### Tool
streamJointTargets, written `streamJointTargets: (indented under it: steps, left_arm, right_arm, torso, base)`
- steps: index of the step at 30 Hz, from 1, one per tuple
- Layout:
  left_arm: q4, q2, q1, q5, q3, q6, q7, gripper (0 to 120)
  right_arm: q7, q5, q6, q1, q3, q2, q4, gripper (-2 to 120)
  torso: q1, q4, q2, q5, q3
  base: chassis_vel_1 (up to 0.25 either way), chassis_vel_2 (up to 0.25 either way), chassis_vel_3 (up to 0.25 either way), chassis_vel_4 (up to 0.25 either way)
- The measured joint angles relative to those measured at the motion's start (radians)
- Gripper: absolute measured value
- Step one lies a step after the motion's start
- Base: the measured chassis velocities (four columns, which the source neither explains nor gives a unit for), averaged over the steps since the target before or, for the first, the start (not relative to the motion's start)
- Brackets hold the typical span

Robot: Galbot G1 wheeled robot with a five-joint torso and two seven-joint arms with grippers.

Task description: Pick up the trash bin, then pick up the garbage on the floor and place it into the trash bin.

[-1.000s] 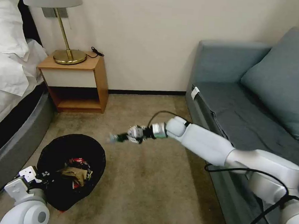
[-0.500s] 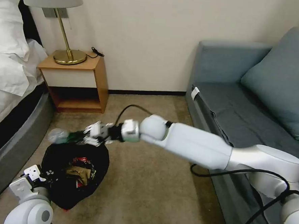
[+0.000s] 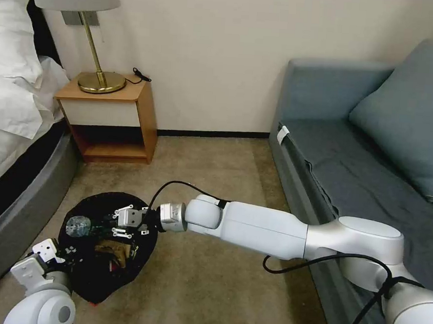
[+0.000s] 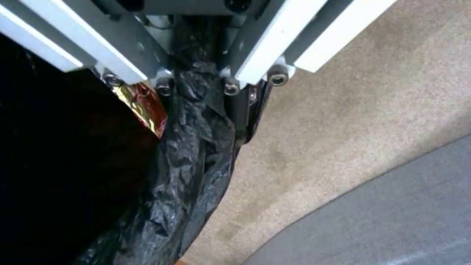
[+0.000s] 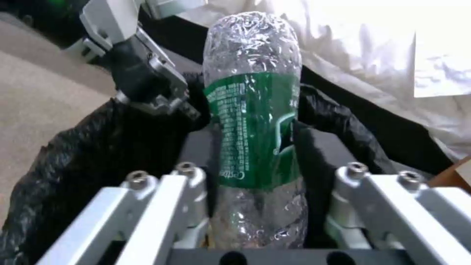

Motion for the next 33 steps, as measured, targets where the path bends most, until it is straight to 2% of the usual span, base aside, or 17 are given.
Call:
streamJointTargets:
  steps: [4, 5, 9, 10, 16, 19, 20, 24, 25, 29, 31, 33]
  left_arm:
    - [-0.002, 0.000, -0.003, 0.000, 0.003, 0.000, 0.000, 1]
    - [-0.002, 0.000, -0.003, 0.000, 0.003, 0.000, 0.000, 1]
    - [-0.002, 0.000, -0.004, -0.001, 0.006, 0.001, -0.001, 1]
    - [-0.002, 0.000, -0.004, -0.001, 0.006, 0.001, -0.001, 1]
    - [-0.001, 0.000, -0.004, -0.017, 0.006, 0.001, -0.011, 1]
    - [0.004, 0.002, -0.014, -0.113, 0.007, 0.007, -0.075, 1]
    - [0.004, 0.002, -0.014, -0.113, 0.007, 0.007, -0.075, 1]
    - [0.018, 0.007, -0.041, -0.297, 0.008, 0.025, -0.207, 1]
    - [0.018, 0.007, -0.041, -0.297, 0.008, 0.025, -0.207, 1]
    - [0.058, 0.014, -0.082, -0.469, 0.004, 0.039, -0.339, 1]
    - [0.064, 0.015, -0.086, -0.489, 0.004, 0.041, -0.351, 1]
    - [0.091, 0.017, -0.104, -0.540, 0.001, 0.048, -0.388, 1]
  right_arm:
    - [0.002, -0.001, 0.001, 0.000, 0.005, -0.010, 0.011, 57]
    - [0.002, -0.001, 0.001, 0.000, 0.005, -0.010, 0.011, 57]
    - [0.004, -0.002, 0.001, -0.001, 0.016, -0.018, 0.015, 74]
    - [0.004, -0.002, 0.001, -0.001, 0.016, -0.018, 0.015, 74]
    - [0.013, -0.004, 0.001, -0.006, 0.038, -0.021, 0.023, 95]
    - [0.017, -0.004, 0.000, -0.003, 0.063, -0.026, 0.039, 99]
    - [0.017, -0.004, 0.000, -0.003, 0.063, -0.026, 0.039, 99]
    - [0.020, -0.003, -0.001, 0.004, 0.089, -0.038, 0.066, 100]
    - [0.020, -0.003, -0.001, 0.004, 0.089, -0.038, 0.066, 100]
    - [0.023, -0.004, -0.003, -0.004, 0.117, -0.057, 0.093, 100]
    - [0.023, -0.005, -0.003, -0.006, 0.120, -0.059, 0.095, 100]
    - [0.023, -0.007, -0.003, -0.014, 0.131, -0.070, 0.102, 100]
  torso:
    - [0.000, 0.0000, 0.000, 0.0000, 0.000]
    - [0.000, 0.0000, 0.000, 0.0000, 0.000]
    - [0.000, 0.0000, 0.000, 0.0000, 0.000]
    - [0.000, 0.0000, 0.000, 0.0000, 0.000]
    - [0.000, 0.0000, 0.000, 0.0001, 0.000]
    - [0.000, 0.0001, 0.000, 0.0001, 0.000]
    - [0.000, 0.0001, 0.000, 0.0001, 0.000]
    - [0.000, 0.0000, 0.000, 0.0001, 0.000]
    - [0.000, 0.0000, 0.000, 0.0001, 0.000]
    - [0.000, 0.0000, 0.000, 0.0002, 0.000]
    - [0.000, 0.0000, 0.000, 0.0002, 0.000]
    - [0.000, -0.0001, 0.000, 0.0001, 0.000]
  base:
    - [0.000, 0.000, 0.000, 0.000]
    - [0.000, 0.000, 0.000, 0.000]
    - [0.000, 0.000, 0.000, 0.000]
    - [0.000, 0.000, 0.000, 0.000]
    - [0.000, 0.000, 0.000, 0.000]
    - [0.000, 0.000, 0.000, 0.000]
    - [0.000, 0.000, 0.000, 0.000]
    - [0.000, 0.000, 0.000, 0.000]
    - [0.000, 0.000, 0.000, 0.000]
    - [0.000, 0.000, 0.000, 0.000]
    - [0.000, 0.000, 0.000, 0.000]
    - [0.000, 0.000, 0.000, 0.000]
